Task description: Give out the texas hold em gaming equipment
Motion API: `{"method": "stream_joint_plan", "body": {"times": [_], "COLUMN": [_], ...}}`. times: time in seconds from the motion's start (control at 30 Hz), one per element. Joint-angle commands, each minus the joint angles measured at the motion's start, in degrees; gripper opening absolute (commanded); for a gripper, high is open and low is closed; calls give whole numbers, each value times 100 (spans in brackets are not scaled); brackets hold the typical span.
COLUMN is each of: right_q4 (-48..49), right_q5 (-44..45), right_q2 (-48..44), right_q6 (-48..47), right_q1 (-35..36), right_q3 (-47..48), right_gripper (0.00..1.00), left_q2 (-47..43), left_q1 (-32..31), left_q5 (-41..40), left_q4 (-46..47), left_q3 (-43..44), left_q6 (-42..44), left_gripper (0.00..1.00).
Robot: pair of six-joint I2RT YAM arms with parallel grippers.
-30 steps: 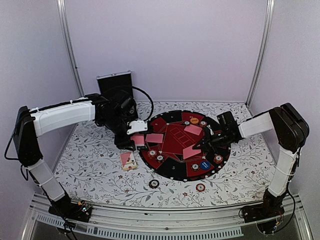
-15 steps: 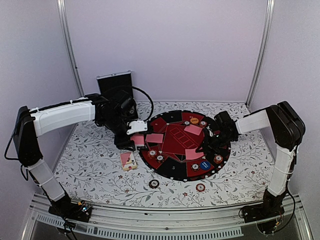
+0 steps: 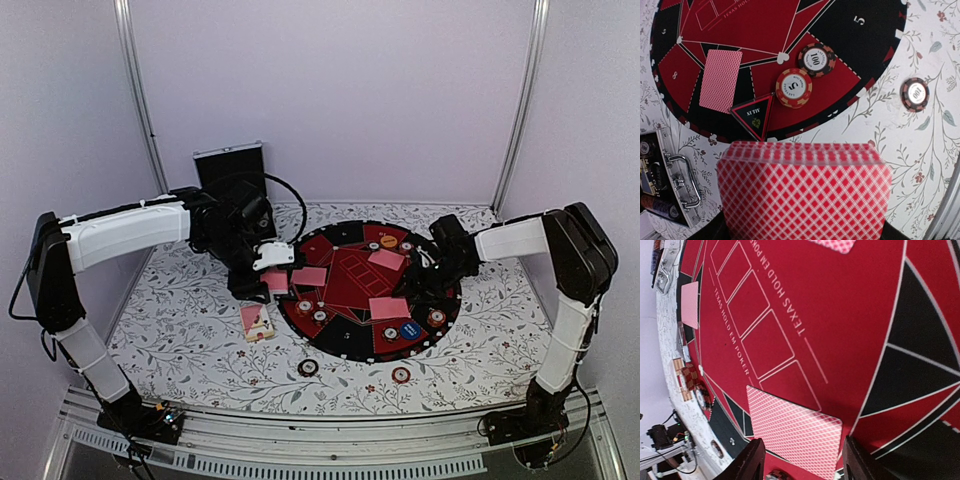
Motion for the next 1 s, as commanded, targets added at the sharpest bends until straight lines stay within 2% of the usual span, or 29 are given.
{"method": "stream_joint_plan", "body": {"times": [0.0, 0.17, 0.3, 0.4, 0.53, 0.73, 0.97], "right_q4": [-637, -662, -211, 442, 1754, 3502, 4587], "right_q5": [935, 1203, 430, -377, -1222, -1593, -1961], "right_q2": [-341, -808, -895, -829, -689, -170, 706], "right_q6": [-139, -72, 132, 464, 1322, 2783, 3750], "right_q1": [-35, -35, 37, 335, 908, 1648, 2067], "right_q3": [223, 287, 232, 207, 183, 493, 898], "right_gripper": [61, 69, 70, 71, 79, 82, 82], "left_q2": [-75, -64, -56, -57, -51, -50, -70], "left_q1": [-60, -60, -60, -68, -69, -76, -103], "left_q5": [91, 93, 115, 130, 182, 318, 312], "left_q4": [-34, -46, -42, -38, -2, 113, 223], "left_q3": [108, 139, 155, 166, 198, 227, 200], "left_q6": [-2, -4, -16, -42, -106, -255, -355], "left_gripper": [0, 0, 0, 0, 0, 0, 0]}}
